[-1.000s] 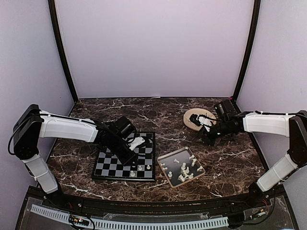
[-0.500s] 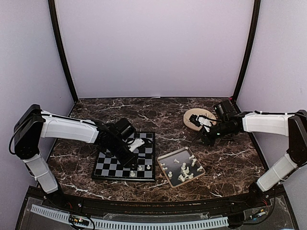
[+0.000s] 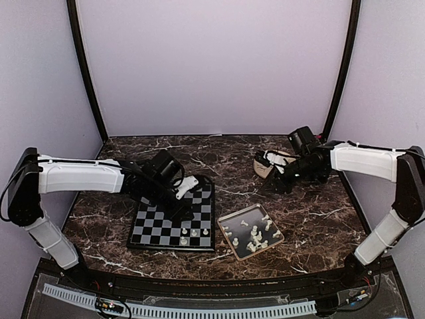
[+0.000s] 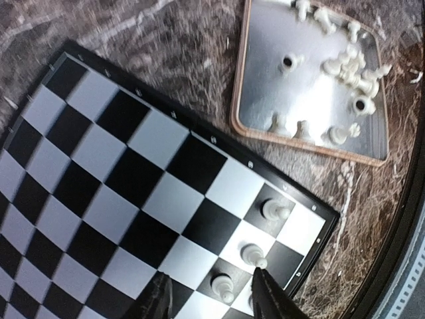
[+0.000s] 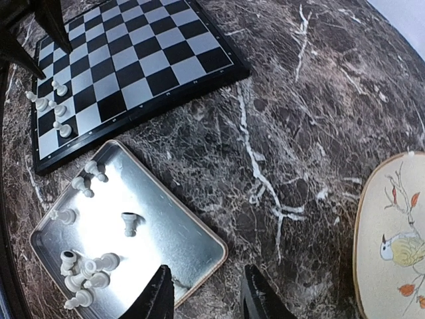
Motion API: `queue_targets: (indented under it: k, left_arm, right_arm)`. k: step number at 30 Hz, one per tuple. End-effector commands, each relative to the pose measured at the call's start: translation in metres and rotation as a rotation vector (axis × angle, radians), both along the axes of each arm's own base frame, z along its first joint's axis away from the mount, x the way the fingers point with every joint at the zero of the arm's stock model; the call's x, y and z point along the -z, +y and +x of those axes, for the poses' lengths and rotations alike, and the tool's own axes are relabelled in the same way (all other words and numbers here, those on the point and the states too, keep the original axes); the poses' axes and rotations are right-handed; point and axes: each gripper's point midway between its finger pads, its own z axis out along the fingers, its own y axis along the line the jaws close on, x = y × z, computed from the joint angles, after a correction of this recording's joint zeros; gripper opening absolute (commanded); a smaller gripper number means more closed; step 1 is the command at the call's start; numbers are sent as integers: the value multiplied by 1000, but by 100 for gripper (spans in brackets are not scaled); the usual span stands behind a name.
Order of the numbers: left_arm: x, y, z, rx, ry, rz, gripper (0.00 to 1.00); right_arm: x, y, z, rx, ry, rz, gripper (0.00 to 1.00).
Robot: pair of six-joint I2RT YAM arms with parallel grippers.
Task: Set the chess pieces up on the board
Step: Place the pawn at f2, then pick up the knight from the storage box.
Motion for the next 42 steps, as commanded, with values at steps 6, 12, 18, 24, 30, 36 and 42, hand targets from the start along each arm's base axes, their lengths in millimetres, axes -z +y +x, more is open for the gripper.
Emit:
queue_targets:
  k: [6, 12, 18, 24, 30, 36, 42]
  left_arm:
    - [-81, 12, 92, -195, -287, -236, 45]
    - [-83, 29, 115, -268, -381, -301, 45]
    - [-81, 21, 109, -220, -334, -315, 44]
    - [-83, 16, 105, -200, -311, -340, 44]
    - [-77, 14, 104, -190, -293, -337, 44]
    - [-75, 13, 104, -183, -287, -335, 44]
    - [-74, 12, 103, -181, -282, -335, 44]
  right_arm:
    - [23, 51, -35, -210, -1, -192, 35]
    - [52, 70, -46, -257, 26, -305, 35]
    - [52, 59, -46, -230, 20, -348, 34]
    - [39, 40, -60, -223, 10, -339, 34]
    - [50, 11, -72, -207, 57, -360, 33]
    - [39, 3, -87, -269, 39, -339, 33]
    - [45, 5, -111, -378, 21, -368, 35]
